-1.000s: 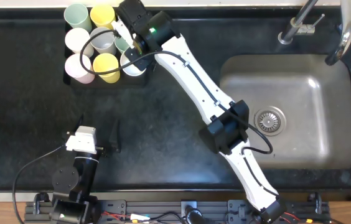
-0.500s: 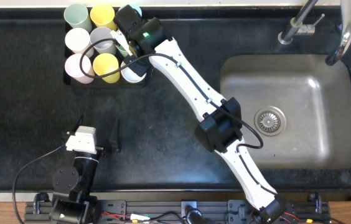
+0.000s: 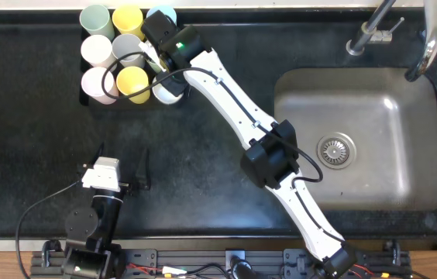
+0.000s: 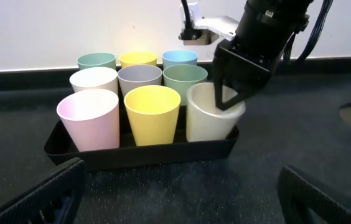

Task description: Store Cups

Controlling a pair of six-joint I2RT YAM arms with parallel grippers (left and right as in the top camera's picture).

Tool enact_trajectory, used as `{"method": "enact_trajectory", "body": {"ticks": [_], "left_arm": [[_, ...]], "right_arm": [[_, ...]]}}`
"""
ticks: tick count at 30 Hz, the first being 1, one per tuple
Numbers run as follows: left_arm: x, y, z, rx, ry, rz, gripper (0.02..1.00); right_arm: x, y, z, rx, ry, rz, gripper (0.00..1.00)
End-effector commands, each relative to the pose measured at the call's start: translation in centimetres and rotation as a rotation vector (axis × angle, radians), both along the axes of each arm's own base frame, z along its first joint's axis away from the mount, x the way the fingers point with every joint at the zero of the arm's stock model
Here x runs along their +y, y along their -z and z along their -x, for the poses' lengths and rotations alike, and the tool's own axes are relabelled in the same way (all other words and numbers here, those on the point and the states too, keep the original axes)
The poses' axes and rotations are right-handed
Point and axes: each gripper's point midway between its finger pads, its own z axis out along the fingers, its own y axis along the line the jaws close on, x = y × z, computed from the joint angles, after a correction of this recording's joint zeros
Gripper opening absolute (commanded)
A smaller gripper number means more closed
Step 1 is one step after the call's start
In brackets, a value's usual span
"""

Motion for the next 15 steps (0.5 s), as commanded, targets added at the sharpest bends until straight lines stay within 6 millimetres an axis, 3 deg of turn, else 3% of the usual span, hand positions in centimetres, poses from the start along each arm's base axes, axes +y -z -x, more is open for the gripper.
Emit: {"method": "enact_trajectory", "body": {"ticks": [1, 6, 8, 9, 15], "left_arm": [[-0.1, 0.0, 0.0, -0.008, 0.005, -0.021, 0.998], [-0.1, 0.0, 0.0, -0.008, 0.004, -0.021, 0.998], [-0.1, 0.0, 0.0, -0.008, 0.004, -0.021, 0.998], [-0.1, 0.0, 0.0, -0.008, 0.004, -0.021, 0.998], [-0.1, 0.0, 0.0, -0.008, 0.004, -0.021, 0.998]], "right_arm": [[0.3, 0.0, -0.5, -0.026, -0.006, 0.004, 0.702], [0.4, -0.2, -0.5, -0.030, -0.004, 0.000, 0.757], [0.4, -0.5, -0.5, -0.034, 0.002, -0.006, 0.847], [0.4, -0.7, -0.5, -0.037, 0.002, -0.008, 0.996], [0.4, -2.9, -0.5, -0.067, 0.002, -0.034, 0.996]]}}
